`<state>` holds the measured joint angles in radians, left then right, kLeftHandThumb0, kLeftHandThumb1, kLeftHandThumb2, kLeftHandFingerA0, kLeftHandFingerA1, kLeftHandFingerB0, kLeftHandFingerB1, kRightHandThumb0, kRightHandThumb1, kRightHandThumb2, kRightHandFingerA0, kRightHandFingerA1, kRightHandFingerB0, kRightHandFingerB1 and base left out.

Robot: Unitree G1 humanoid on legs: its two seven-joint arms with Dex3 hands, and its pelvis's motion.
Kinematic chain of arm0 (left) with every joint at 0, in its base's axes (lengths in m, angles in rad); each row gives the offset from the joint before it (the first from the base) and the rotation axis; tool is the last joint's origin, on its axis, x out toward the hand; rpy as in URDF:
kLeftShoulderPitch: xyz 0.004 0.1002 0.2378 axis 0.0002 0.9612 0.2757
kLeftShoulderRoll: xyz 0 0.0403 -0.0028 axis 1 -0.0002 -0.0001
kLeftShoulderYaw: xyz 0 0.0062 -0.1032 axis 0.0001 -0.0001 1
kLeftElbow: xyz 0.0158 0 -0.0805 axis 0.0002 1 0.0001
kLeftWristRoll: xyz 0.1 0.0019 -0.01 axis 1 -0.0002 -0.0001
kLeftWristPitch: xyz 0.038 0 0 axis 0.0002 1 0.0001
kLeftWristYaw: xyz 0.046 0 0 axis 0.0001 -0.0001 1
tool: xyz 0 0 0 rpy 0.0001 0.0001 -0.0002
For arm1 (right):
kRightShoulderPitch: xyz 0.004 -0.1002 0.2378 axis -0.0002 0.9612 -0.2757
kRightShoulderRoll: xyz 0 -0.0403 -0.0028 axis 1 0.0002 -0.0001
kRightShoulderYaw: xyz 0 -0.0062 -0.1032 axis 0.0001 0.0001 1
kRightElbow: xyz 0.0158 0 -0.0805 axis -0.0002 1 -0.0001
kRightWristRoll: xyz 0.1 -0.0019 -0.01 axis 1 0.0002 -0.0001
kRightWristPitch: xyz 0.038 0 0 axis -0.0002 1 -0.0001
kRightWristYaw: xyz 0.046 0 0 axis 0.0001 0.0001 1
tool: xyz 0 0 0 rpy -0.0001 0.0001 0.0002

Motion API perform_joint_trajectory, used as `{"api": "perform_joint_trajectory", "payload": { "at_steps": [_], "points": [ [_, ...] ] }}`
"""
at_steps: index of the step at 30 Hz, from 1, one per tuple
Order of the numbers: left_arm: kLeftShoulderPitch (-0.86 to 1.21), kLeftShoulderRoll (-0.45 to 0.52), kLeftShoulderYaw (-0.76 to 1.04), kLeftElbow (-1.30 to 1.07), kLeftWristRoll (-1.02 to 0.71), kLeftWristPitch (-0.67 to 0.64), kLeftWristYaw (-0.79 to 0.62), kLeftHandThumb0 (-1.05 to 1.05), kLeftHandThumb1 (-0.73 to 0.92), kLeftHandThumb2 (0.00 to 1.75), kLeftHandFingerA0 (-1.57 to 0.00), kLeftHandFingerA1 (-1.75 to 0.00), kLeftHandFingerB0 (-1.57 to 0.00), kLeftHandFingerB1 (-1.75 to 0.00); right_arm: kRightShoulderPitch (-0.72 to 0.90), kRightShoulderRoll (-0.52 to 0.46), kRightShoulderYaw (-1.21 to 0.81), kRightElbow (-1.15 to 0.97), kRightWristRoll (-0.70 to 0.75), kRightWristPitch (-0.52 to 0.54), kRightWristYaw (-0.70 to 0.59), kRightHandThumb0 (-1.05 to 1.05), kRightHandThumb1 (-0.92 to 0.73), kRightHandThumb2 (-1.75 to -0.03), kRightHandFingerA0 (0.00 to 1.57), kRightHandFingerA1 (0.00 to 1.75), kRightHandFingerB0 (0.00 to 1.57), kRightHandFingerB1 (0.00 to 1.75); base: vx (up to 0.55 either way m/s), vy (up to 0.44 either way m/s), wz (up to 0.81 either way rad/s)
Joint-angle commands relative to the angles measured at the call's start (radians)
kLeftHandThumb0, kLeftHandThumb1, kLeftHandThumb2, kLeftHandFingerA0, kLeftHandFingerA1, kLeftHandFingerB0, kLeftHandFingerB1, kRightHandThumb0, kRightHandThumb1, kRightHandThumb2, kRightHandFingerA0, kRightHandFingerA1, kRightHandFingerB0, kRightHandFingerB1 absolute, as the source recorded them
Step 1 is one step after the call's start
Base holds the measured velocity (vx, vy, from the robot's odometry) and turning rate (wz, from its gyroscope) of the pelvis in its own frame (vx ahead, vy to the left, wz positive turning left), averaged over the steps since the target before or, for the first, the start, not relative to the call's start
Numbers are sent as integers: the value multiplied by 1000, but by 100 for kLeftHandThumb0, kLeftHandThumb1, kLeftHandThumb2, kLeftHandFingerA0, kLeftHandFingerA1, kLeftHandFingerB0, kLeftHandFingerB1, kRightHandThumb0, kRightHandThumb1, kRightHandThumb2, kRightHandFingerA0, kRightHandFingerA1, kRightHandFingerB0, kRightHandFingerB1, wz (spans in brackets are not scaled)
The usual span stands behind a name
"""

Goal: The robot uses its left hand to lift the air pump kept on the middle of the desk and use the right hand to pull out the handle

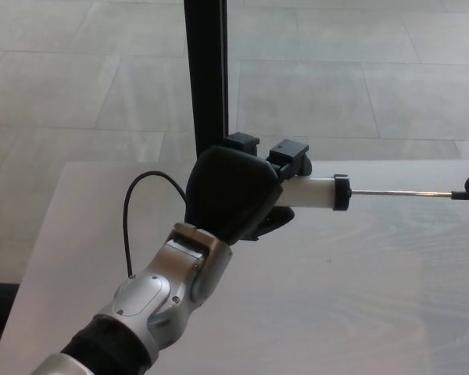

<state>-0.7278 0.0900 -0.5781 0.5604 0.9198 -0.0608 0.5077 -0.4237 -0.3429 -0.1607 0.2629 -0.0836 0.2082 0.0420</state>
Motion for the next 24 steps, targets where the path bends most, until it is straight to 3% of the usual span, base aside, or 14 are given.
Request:
{"api": "perform_joint_trajectory", "payload": {
  "at_steps": [1, 2, 5, 6, 8, 9, 10, 11, 12, 13, 17, 22, 23, 24],
  "points": [
    [36, 88, 37, 15, -4, 21, -23, -26, 71, 72, -78, -160, -75, -109, 22, -61, -63, 30, 8, -19, -19, -5, -50, -125, 92, 175, 85, 152, 0, 0, 0],
    [37, 91, 38, 18, -3, 17, -16, -26, 71, 71, -79, -161, -74, -114, 23, -59, -65, 29, 8, -20, -21, -10, -50, -118, 122, 143, 105, 129, 0, 0, 0],
    [41, 100, 35, 17, 7, 20, -6, -28, 71, 69, -79, -163, -72, -122, 24, -54, -69, 30, 10, -24, -21, -9, -50, -117, 122, 145, 101, 129, 0, 0, 0],
    [48, 101, 38, 12, 0, 15, -10, -28, 73, 68, -80, -163, -70, -124, 25, -45, -72, 31, 17, -29, -20, -6, -54, -112, 86, 173, 82, 149, 0, 0, 0],
    [47, 104, 33, 6, 7, 24, -19, -29, 73, 70, -79, -162, -73, -110, 28, -44, -75, 29, 20, -42, -13, -4, -56, -104, 87, 167, 85, 139, 0, 0, 0],
    [47, 106, 30, 5, 11, 23, -14, -28, 72, 69, -80, -164, -71, -120, 30, -44, -72, 26, 22, -46, -4, -13, -66, -81, 89, 152, 84, 95, 0, 0, 0],
    [47, 104, 30, 8, 11, 20, -4, -25, 69, 76, -77, -167, -67, -138, 26, -56, -58, 13, 34, -4, 46, -28, -65, -59, 76, 90, 39, 38, 0, 0, 0],
    [49, 103, 29, 6, 11, 24, -7, -25, 70, 74, -77, -167, -65, -142, 24, -72, -48, 8, 60, 18, 113, -40, -64, -59, 54, 72, 12, 29, 0, 0, 0],
    [51, 103, 28, 6, 12, 26, -9, -22, 70, 77, -89, -169, -64, -141, 25, -86, -40, 7, 75, 25, 159, -57, -45, -80, 10, 52, 0, 17, 0, 0, 0],
    [51, 100, 26, 11, 12, 24, -1, -22, 67, 78, -77, -171, -65, -147, 27, -109, -24, 12, 83, 16, 215, -89, -51, -81, 0, 5, 0, 0, 0, 0, 0],
    [59, 88, 16, 29, 8, 27, -16, -13, 64, 76, -86, -171, -64, -141, 23, -156, 5, 14, 80, 15, 279, -104, -71, -61, 0, 0, 0, 0, 0, 0, 0],
    [75, 71, 11, 20, 6, 94, -106, -20, 70, 76, -87, -170, -64, -140, 10, -152, -11, 31, 97, 5, 262, -105, -78, -64, 0, 0, 0, 0, 0, 0, 0],
    [88, 62, 7, 18, 8, 109, -114, -21, 68, 76, -80, -170, -68, -140, 4, -146, -27, 29, 106, 12, 246, -100, -69, -89, 0, 0, 0, 0, 0, 0, 0],
    [120, 44, -2, 8, 13, 154, -146, -22, 70, 76, -79, -172, -67, -139, -14, -131, -60, 23, 128, 47, 212, -101, -84, -68, 0, 0, 0, 0, 0, 0, 0]
  ]
}}
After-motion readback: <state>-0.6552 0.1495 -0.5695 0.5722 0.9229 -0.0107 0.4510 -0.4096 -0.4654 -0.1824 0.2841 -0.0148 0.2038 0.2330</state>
